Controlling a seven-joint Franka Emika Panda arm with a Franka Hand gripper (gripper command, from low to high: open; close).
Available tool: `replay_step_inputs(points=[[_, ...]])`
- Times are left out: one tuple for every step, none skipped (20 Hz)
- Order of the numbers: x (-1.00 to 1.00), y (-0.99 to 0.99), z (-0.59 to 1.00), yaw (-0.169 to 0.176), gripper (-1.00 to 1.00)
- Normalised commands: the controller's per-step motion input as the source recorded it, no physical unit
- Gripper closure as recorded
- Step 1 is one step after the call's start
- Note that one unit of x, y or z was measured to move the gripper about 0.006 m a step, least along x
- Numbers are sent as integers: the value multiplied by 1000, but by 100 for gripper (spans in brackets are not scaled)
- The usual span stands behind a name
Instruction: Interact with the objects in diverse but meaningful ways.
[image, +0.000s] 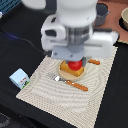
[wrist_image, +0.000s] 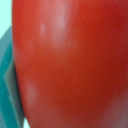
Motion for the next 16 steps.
replay_step_inputs(points=[[120,663,363,165,100],[97,714,280,147,100],[97,757,214,131,100],[94,806,120,108,100],[97,877,20,83,100],[103,906,0,73,100],[109,937,0,66,100],[86,974,0,59,100],[74,980,-6,59,100],[71,986,-11,59,100],[26,986,-69,60,100],[0,954,-186,66,100],[0,937,-209,70,100],[0,909,-266,74,100],[-83,854,-340,81,100],[-286,649,-423,57,100]])
